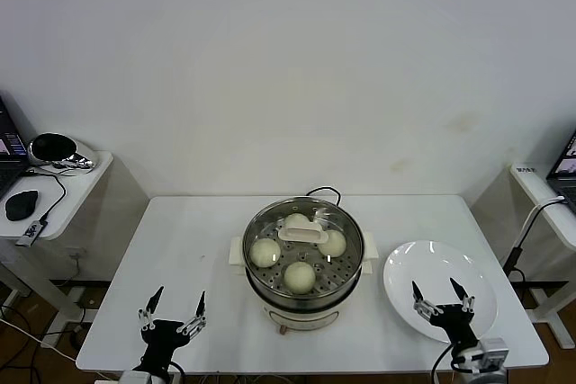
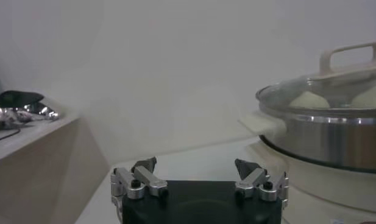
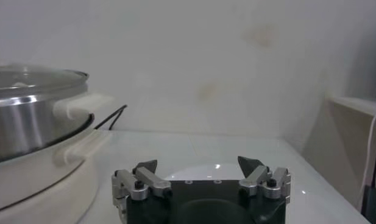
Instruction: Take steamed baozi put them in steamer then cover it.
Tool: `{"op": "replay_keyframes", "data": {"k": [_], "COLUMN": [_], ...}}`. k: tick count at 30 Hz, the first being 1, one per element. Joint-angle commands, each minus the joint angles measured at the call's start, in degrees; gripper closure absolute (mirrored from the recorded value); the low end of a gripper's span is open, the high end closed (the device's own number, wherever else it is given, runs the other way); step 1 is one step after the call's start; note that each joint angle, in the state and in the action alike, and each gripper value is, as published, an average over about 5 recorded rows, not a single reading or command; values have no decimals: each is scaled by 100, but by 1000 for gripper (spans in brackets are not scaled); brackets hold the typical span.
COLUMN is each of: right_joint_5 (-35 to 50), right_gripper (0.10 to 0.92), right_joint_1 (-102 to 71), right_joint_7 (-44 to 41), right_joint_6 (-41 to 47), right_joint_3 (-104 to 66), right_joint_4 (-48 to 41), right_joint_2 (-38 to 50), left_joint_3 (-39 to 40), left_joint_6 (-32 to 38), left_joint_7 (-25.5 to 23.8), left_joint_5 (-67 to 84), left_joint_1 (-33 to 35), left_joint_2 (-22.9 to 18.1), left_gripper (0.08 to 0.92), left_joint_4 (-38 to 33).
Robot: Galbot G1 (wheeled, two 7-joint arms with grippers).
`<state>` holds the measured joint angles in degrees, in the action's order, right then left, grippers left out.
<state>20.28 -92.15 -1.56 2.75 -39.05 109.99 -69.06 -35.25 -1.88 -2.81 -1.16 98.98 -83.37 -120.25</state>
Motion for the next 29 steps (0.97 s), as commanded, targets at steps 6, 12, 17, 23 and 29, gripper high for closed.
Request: {"op": "replay_keyframes", "data": {"k": [6, 12, 17, 23, 29], "right_joint_5": [-84, -170, -209, -200, -146], "right_gripper": [203, 203, 203, 203, 203], "right_joint_1": [-100, -101, -83, -136, -258], "right_joint_7": [-53, -82, -209, -337, -240], "right_joint_6": [54, 172, 338, 477, 610], "right_joint_3": [-100, -165, -270, -340, -178], "right_joint_4": [127, 268, 328, 372, 464], "right_joint_2": [-53, -80, -108, -95, -62], "left_joint_3": [-61, -66, -84, -123, -96], "left_joint_6": [11, 12, -49, -130, -161], "left_joint_7": [-70, -54, -69, -103, -94], "left_joint_5": [201, 183, 178, 234, 253], "left_joint_1": [136, 159, 272, 480, 505], "left_joint_2": [-17, -16, -26, 5, -53], "left_gripper": [177, 177, 177, 177, 177], "left_joint_4": [-34, -56, -170, -378, -452]}}
